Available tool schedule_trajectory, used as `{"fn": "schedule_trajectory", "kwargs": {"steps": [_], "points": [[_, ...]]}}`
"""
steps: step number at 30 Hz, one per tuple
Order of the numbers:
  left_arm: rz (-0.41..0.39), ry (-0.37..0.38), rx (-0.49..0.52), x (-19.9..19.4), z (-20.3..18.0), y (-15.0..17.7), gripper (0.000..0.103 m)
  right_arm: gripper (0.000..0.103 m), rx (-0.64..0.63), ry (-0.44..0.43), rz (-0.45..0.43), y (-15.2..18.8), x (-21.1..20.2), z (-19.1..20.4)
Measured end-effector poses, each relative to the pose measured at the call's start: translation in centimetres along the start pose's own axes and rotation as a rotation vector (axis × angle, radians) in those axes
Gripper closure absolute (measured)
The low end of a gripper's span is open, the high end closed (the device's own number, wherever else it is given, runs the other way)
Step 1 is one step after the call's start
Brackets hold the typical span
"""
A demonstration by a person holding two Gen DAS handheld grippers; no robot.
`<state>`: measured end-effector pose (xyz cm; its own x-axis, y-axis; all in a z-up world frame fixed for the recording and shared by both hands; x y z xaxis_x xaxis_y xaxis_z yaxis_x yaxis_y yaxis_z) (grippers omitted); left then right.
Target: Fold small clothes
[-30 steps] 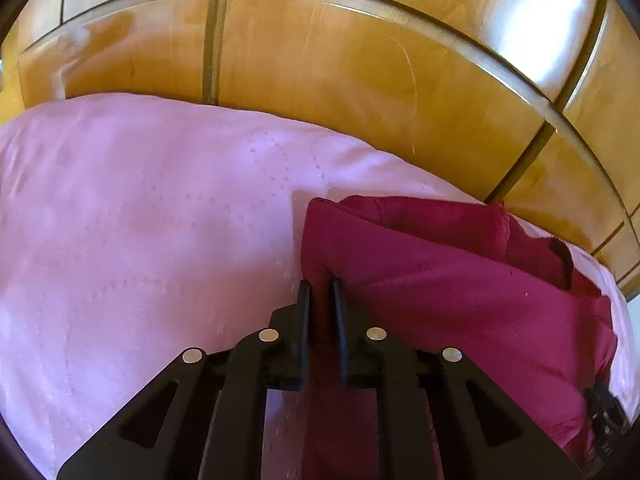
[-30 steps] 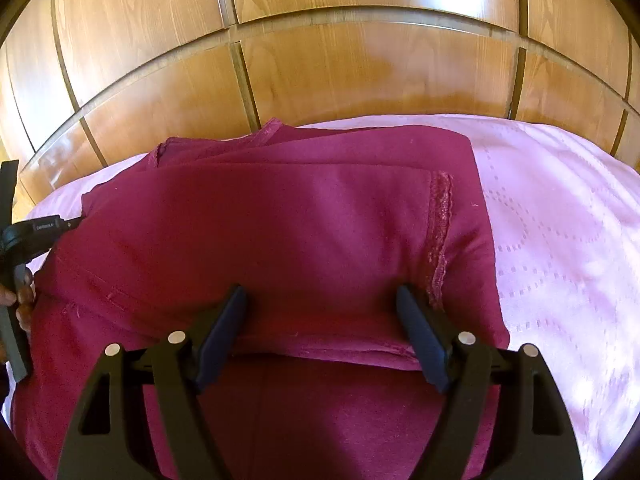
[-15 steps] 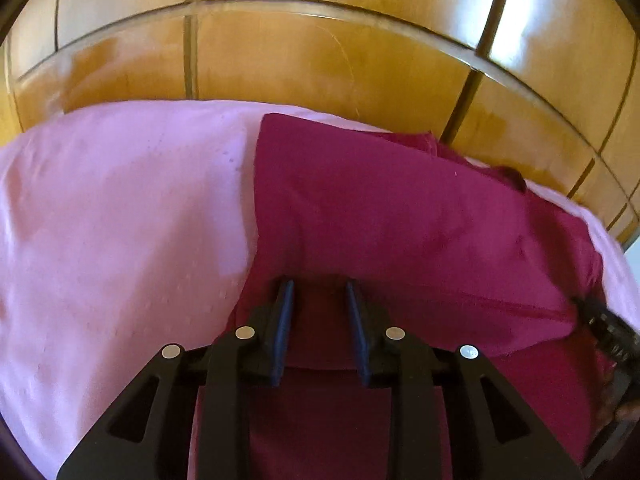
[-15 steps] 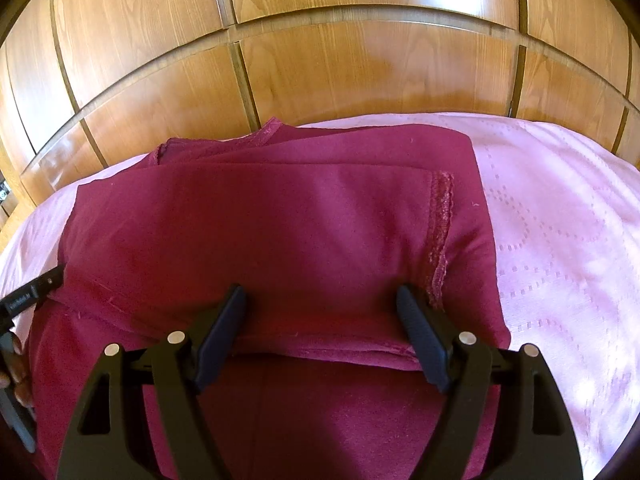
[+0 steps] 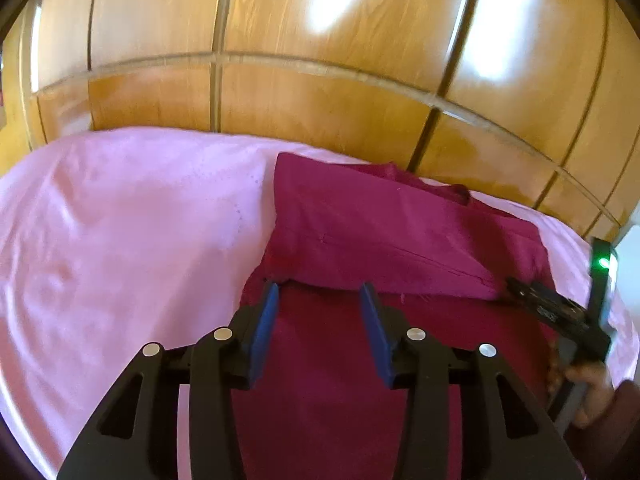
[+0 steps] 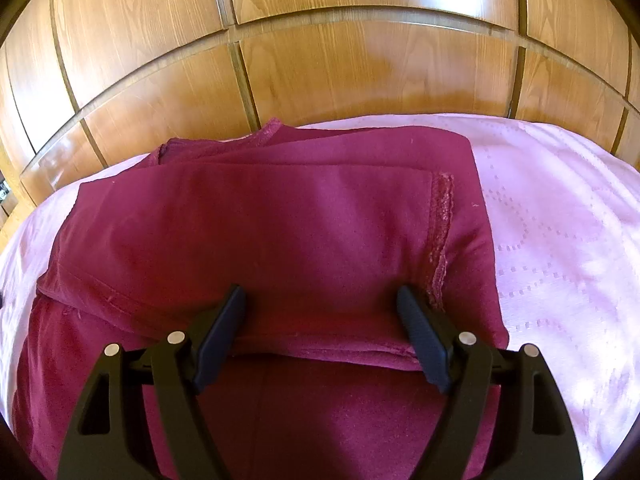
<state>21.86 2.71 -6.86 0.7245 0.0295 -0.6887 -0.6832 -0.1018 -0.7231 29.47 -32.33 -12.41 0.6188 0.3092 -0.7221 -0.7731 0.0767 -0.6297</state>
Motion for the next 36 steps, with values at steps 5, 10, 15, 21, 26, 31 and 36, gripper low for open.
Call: {"fn": "schedule_trajectory", "kwargs": {"steps": [5, 10, 15, 21, 26, 31, 36], "points": [[-0.019, 0.004, 0.000, -2.6, 0.3, 0.9, 0.061, 0.021, -0.039, 0.066, 0.016, -0.2, -0.1, 0.7], [-0.034, 0.005, 0.010, -4.5, 0.7, 2.0, 0.046, 0.002, -0.091, 0.112, 0.071, 0.1, -1.3, 1.4], [-0.046, -0.007, 0.014, -5.7, 1.4, 3.1, 0.045, 0.002, -0.079, 0.063, 0.112, 1.7, -3.3, 2.4], [-0.039, -0.018, 0.008, -6.4, 2.4, 4.6, 0.044, 0.002, -0.083, 0.028, 0.196, 5.7, -5.3, 3.1], [-0.033, -0.034, 0.026, -6.6, 3.2, 5.9, 0.036, 0.002, -0.118, 0.012, 0.221, 9.0, -7.7, 3.3], [0.002, -0.029, 0.027, -6.2, 3.9, 7.2, 0.036, 0.002, -0.089, -0.012, 0.229, 10.9, -9.7, 2.8], [0.054, -0.015, 0.040, -6.0, 5.2, 9.1, 0.036, 0.002, -0.080, -0.037, 0.204, 11.6, -12.9, 2.1]]}}
Point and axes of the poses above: each gripper's, at about its wrist camera, not at the fingertips, and x roughly the way its jaws point, z to its left, y to its underside, the point moved 5 cm from there along x, roughly the way its jaws point, and after that the axes turned 10 degrees about -y, right-handed, at the moved point
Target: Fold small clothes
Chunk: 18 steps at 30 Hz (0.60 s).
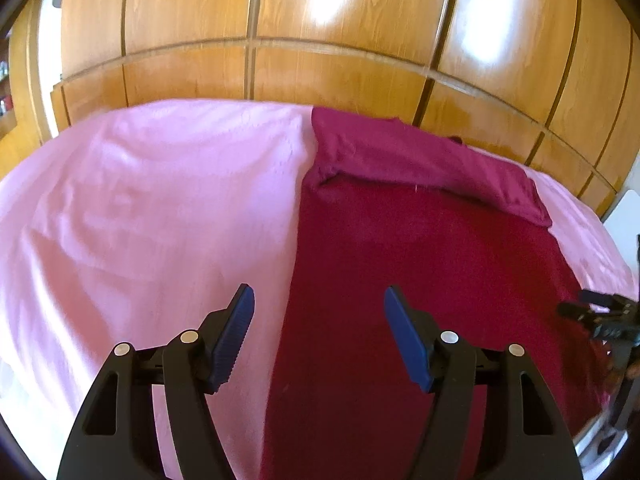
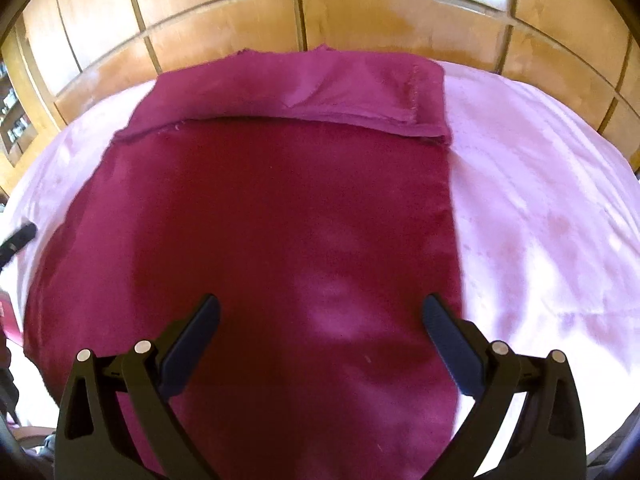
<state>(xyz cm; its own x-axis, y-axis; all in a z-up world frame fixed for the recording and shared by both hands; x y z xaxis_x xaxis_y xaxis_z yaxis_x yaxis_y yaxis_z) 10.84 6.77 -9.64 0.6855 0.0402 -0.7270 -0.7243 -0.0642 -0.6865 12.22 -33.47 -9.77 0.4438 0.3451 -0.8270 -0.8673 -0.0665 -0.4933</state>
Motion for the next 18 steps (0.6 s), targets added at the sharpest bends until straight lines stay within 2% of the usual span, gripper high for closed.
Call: {"fn": "schedule_trajectory", "kwargs": {"steps": [3, 5, 7, 9, 11, 13, 15, 16, 18], "points": [[0.038, 0.022, 0.004, 0.1, 1.1, 1.3, 0.036, 0.002, 0.036, -0.001, -0.014, 1.0, -1.6, -1.1], [0.068, 0.070, -0.001, -0.2, 1.7, 2.4, 0.036, 0.003, 0.073, 0.002, -0.026, 2.0, -2.8, -2.2], [0.089, 0.109, -0.001, -0.5, 2.0, 3.3, 0.036, 0.003, 0.128, -0.037, -0.012, 3.3, -3.6, -3.3], [0.119, 0.163, 0.005, -1.0, 1.9, 4.4, 0.044, 0.010, 0.155, -0.056, 0.020, 4.3, -3.8, -3.8], [0.149, 0.213, 0.011, -1.5, 1.4, 5.4, 0.046, 0.023, 0.165, -0.074, 0.057, 5.9, -4.1, -4.0], [0.156, 0.207, 0.040, -1.8, 0.9, 6.3, 0.047, 0.031, 0.159, -0.082, 0.075, 7.1, -4.6, -4.0], [0.166, 0.185, 0.074, -1.9, 0.5, 7.2, 0.057, 0.040, 0.149, -0.095, 0.086, 7.6, -5.2, -3.7], [0.168, 0.178, 0.080, -1.9, 0.6, 7.4, 0.061, 0.048, 0.145, -0.112, 0.098, 8.0, -5.5, -3.5], [0.178, 0.192, 0.068, -1.8, 0.8, 7.6, 0.082, 0.071, 0.136, -0.152, 0.121, 8.4, -5.7, -2.7]]}}
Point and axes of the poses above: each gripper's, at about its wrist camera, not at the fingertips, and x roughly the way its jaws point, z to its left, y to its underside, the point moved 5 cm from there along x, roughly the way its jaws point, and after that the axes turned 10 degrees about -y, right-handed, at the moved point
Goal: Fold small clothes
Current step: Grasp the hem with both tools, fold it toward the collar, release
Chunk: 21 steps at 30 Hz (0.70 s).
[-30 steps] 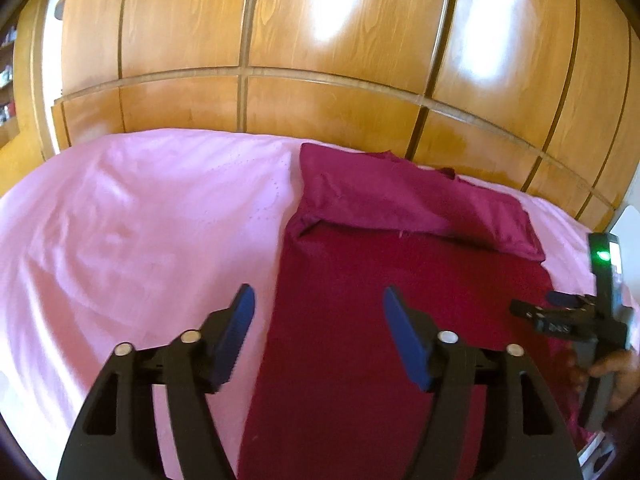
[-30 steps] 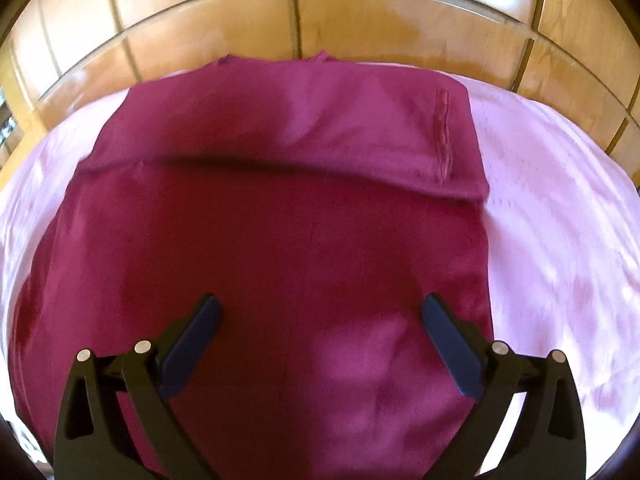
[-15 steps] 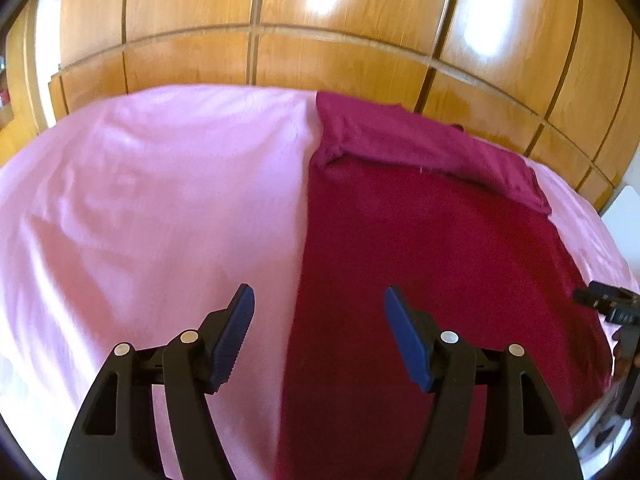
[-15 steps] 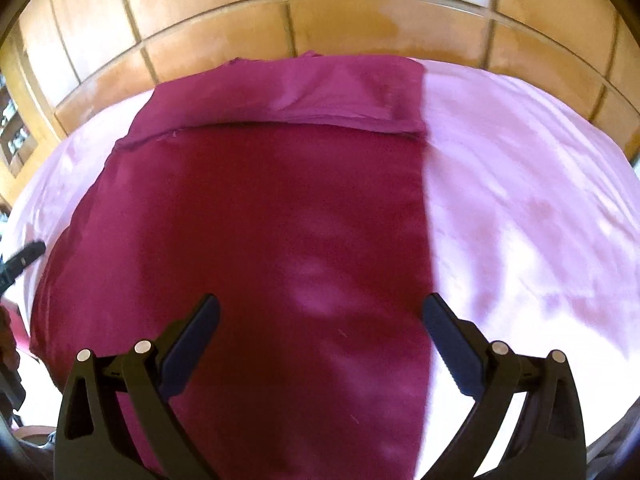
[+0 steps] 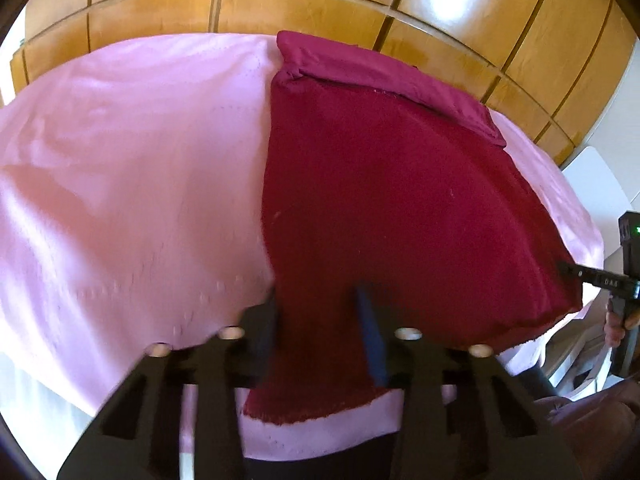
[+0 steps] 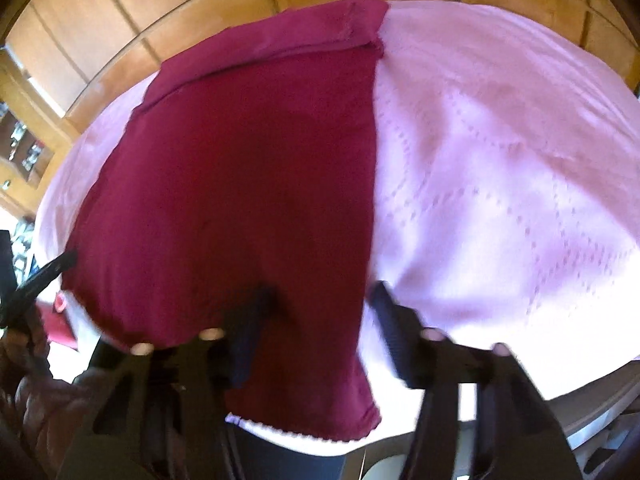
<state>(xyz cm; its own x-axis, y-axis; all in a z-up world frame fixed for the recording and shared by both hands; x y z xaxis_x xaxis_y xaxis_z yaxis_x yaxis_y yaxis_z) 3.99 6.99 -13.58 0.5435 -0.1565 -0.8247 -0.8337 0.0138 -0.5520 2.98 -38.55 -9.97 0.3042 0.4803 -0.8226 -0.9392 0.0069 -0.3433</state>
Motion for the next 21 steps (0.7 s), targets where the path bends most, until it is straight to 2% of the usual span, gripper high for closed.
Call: {"fn": "schedule_trajectory", "kwargs": {"steps": [1, 2, 5, 8, 12, 17, 19, 21], "points": [[0.006, 0.018, -0.009, 0.1, 0.2, -0.2, 0.087, 0.084, 0.000, -0.029, 0.018, 0.2, 0.1, 0.4], [0.017, 0.046, -0.028, 0.2, 0.4, -0.4, 0.090, 0.092, -0.005, -0.039, 0.025, 0.2, 0.1, 0.6], [0.005, 0.122, -0.053, -0.7, 0.2, -1.2, 0.092, 0.094, -0.004, -0.105, 0.011, -0.6, -0.3, 1.9], [-0.041, 0.231, -0.103, -2.2, 0.3, -3.4, 0.092, 0.095, 0.017, -0.187, -0.066, -2.7, -1.7, 2.8], [-0.093, 0.330, -0.152, -3.1, 0.4, -7.3, 0.092, 0.095, 0.079, -0.271, -0.176, -6.7, -3.4, 2.3], [-0.116, 0.339, -0.194, -1.1, -0.1, -13.2, 0.092, 0.095, 0.111, -0.249, -0.241, -11.9, -2.8, 0.5], [-0.111, 0.329, -0.209, 0.2, -0.3, -15.3, 0.092, 0.095, 0.122, -0.228, -0.244, -13.8, -1.9, -0.3], [-0.100, 0.284, -0.227, 2.1, -0.3, -17.5, 0.091, 0.094, 0.127, -0.204, -0.238, -15.4, -1.0, -0.8]]}}
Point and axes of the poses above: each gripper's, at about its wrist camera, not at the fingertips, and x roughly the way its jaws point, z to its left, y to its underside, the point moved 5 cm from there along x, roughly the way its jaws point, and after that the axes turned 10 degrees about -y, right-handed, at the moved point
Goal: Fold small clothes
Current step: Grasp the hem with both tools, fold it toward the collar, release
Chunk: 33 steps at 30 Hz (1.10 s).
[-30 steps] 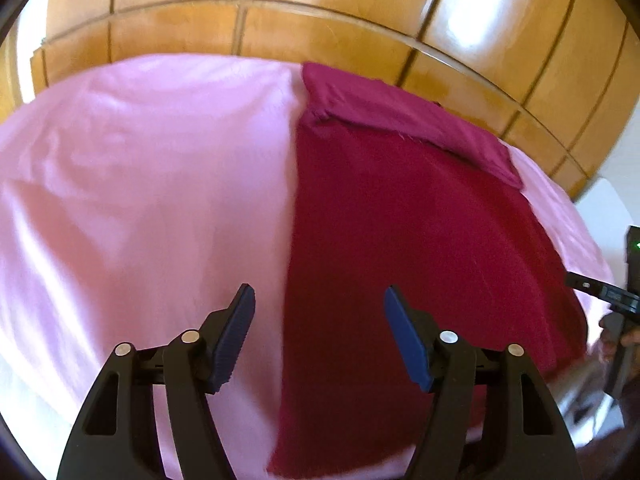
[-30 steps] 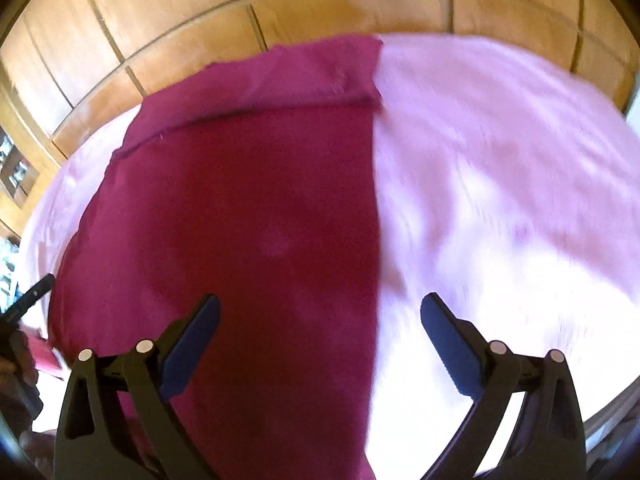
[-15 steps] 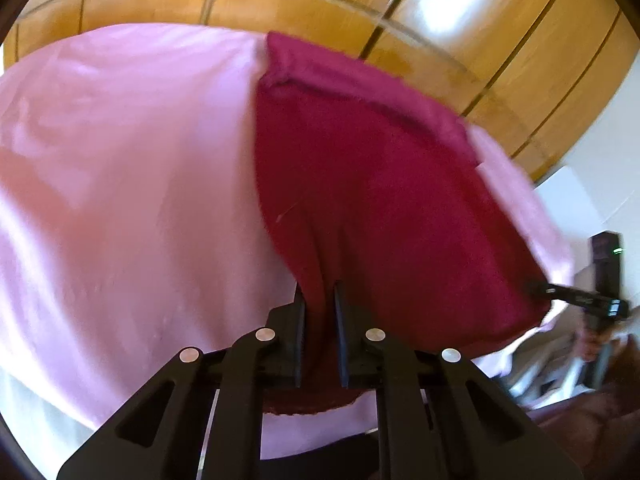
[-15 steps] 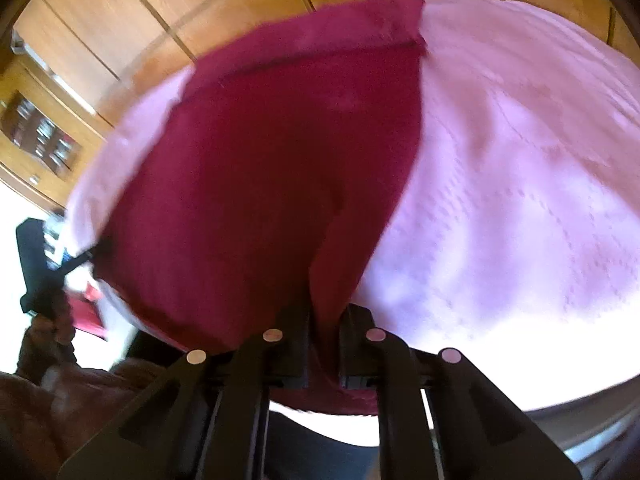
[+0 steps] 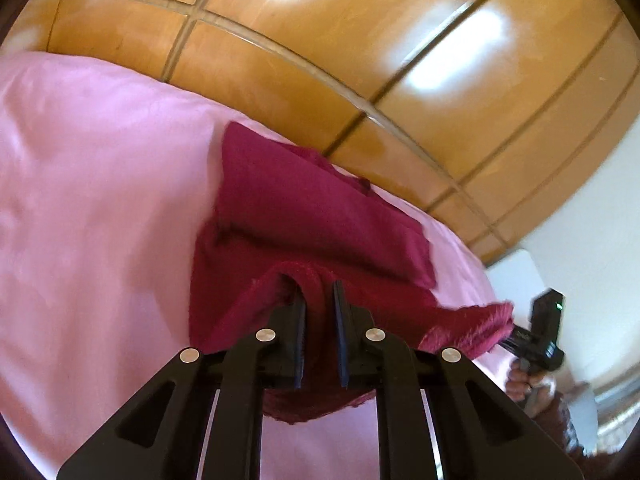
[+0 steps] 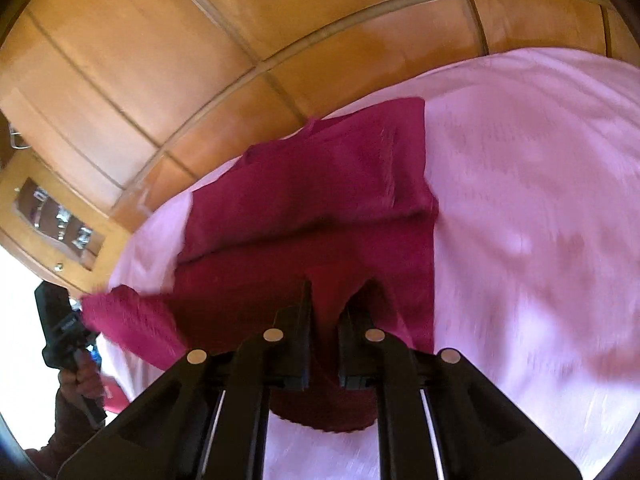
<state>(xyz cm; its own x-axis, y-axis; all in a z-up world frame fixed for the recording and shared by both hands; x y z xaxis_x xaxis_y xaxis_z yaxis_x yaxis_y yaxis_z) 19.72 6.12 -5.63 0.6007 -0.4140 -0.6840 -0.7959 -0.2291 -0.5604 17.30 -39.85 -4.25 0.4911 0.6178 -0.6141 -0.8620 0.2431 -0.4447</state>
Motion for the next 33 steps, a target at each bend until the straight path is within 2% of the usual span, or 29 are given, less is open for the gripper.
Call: {"fn": "schedule_trajectory", "kwargs": {"steps": [1, 2, 3, 4, 5, 7, 8, 10, 15, 16, 17, 20, 21, 22, 23, 25, 28, 33], "points": [[0.002, -0.025, -0.019, 1.0, 0.3, -0.8, 0.090, 0.092, 0.010, 0.007, 0.000, -0.6, 0.7, -0.3], [0.006, -0.042, -0.045, 2.0, 0.6, -1.8, 0.078, 0.082, 0.015, 0.009, -0.001, -1.3, 1.1, -0.6], [0.001, -0.054, -0.072, 2.3, 1.1, -2.6, 0.060, 0.069, 0.021, 0.003, -0.005, -1.8, 1.4, -0.7], [-0.017, -0.072, -0.099, 2.4, 1.6, -3.2, 0.051, 0.036, 0.035, -0.017, -0.015, -2.4, 1.5, -0.7], [-0.057, -0.089, -0.132, 2.2, 2.4, -3.7, 0.041, 0.021, 0.055, -0.044, -0.044, -2.7, 1.0, -0.7], [-0.087, -0.090, -0.159, 1.8, 3.3, -4.0, 0.040, 0.018, 0.064, -0.073, -0.082, -2.9, -0.2, -0.6], [-0.079, -0.091, -0.170, 1.8, 4.1, -3.5, 0.040, 0.013, 0.062, -0.084, -0.095, -2.6, -0.9, -0.8], [-0.043, -0.111, -0.161, 2.0, 5.3, -2.0, 0.040, 0.010, 0.059, -0.072, -0.094, -1.6, -1.7, -1.4], [0.025, -0.109, -0.057, 2.8, 6.2, 2.6, 0.041, 0.011, 0.043, 0.031, -0.005, 3.6, -1.7, -3.9], [0.047, -0.104, -0.036, 3.3, 5.9, 3.6, 0.040, 0.015, 0.045, 0.041, 0.009, 3.9, -1.3, -4.2], [0.058, -0.110, -0.023, 3.8, 5.6, 3.9, 0.042, 0.026, 0.056, 0.048, 0.019, 4.6, -0.8, -4.6], [0.074, -0.159, 0.041, 5.4, 4.1, 4.9, 0.062, 0.050, 0.094, 0.072, 0.018, 5.5, 0.9, -5.3], [0.069, -0.192, 0.063, 5.6, 3.8, 5.0, 0.077, 0.053, 0.099, 0.078, 0.013, 5.4, 1.3, -5.6], [0.068, -0.228, 0.083, 5.7, 3.7, 5.1, 0.085, 0.061, 0.094, 0.094, 0.009, 5.3, 1.7, -5.7], [0.068, -0.229, 0.081, 5.5, 3.9, 5.3, 0.089, 0.074, 0.088, 0.109, 0.006, 5.2, 1.9, -5.6], [0.066, -0.214, 0.068, 4.8, 4.3, 5.5, 0.093, 0.084, 0.094, 0.091, 0.013, 5.2, 1.8, -5.4], [0.062, -0.217, 0.100, 3.6, 4.4, 6.5, 0.094, 0.088, 0.059, 0.097, 0.036, 5.8, 1.9, -4.4], [0.080, -0.219, 0.143, 1.0, 3.9, 9.1, 0.094, 0.089, -0.011, 0.083, 0.111, 8.7, -0.5, -3.2]]}}
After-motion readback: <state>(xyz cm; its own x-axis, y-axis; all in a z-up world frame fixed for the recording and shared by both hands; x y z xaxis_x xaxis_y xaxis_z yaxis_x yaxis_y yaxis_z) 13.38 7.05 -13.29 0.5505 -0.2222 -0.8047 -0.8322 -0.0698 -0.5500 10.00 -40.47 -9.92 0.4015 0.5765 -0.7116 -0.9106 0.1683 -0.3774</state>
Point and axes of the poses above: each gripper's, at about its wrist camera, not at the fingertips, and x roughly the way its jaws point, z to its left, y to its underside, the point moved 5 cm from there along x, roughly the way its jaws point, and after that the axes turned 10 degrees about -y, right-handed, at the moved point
